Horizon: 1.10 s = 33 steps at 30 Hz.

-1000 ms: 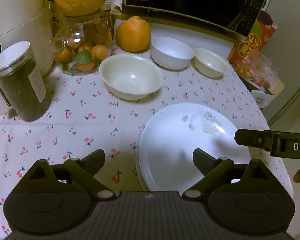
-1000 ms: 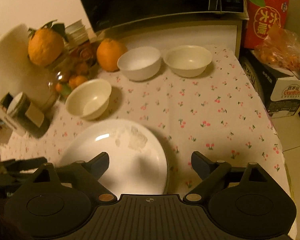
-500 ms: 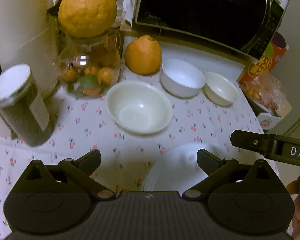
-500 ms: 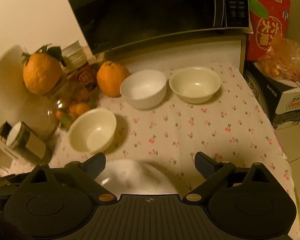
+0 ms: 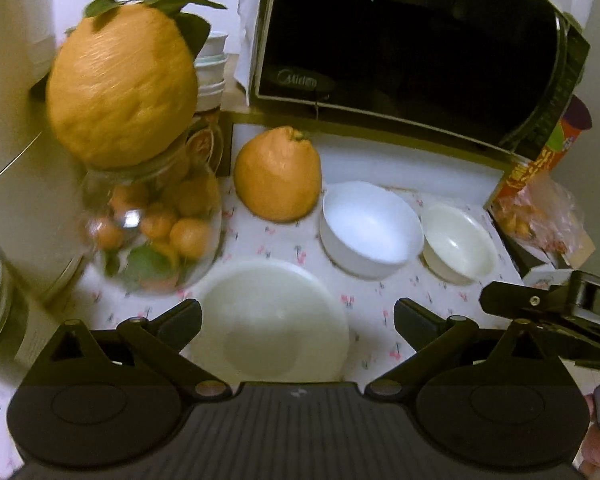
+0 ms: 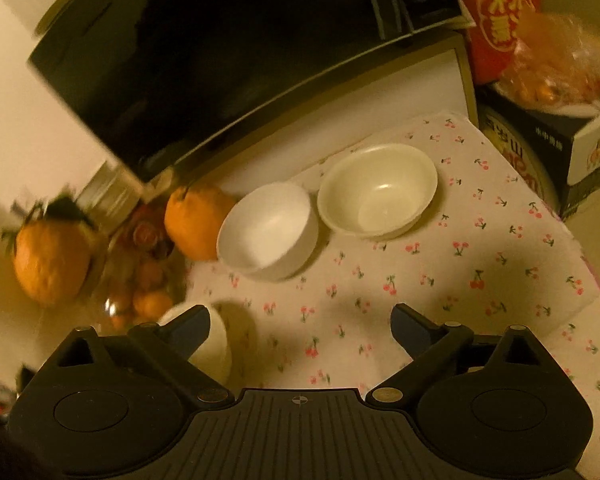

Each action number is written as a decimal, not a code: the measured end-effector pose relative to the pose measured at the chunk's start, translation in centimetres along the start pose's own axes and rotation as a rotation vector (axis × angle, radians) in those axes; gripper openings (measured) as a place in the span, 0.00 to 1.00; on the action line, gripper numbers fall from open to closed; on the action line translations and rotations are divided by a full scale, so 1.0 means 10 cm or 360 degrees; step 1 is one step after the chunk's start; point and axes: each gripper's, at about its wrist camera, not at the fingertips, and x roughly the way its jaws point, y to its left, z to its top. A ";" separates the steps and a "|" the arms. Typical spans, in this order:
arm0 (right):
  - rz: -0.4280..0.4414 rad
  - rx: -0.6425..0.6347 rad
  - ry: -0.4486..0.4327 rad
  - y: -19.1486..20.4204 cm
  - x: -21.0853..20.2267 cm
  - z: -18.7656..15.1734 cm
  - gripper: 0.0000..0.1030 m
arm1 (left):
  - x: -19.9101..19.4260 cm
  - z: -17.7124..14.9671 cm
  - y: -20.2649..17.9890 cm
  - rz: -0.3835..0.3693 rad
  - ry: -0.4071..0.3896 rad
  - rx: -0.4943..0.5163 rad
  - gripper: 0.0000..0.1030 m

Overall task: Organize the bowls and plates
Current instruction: 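Move both grippers to the white bowl beside the pomelo and close on its rim, then lift the white bowl with both grippers and carry it across the tablecloth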

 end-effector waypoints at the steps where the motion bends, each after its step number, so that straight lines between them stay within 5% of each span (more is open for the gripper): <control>1: 0.0011 0.0045 -0.0007 -0.03 0.03 0.02 0.95 | 0.05 0.04 0.00 -0.0002 -0.0003 -0.0007 0.99; 12: 0.0208 0.0348 -0.0068 -0.18 0.52 0.16 0.95 | 0.55 0.36 -0.05 -0.0107 -0.0041 0.0006 0.82; 19: 0.0272 0.0460 -0.0132 -0.31 0.71 0.10 0.90 | 0.82 0.45 -0.10 -0.0183 -0.0014 0.0025 0.49; 27: 0.0292 0.0537 -0.0147 -0.39 0.85 0.05 0.50 | 0.98 0.47 -0.14 -0.0213 -0.0001 0.0015 0.22; 33: 0.0348 0.0553 -0.0118 -0.38 0.93 0.01 0.35 | 1.02 0.46 -0.10 -0.0174 0.0001 -0.0027 0.10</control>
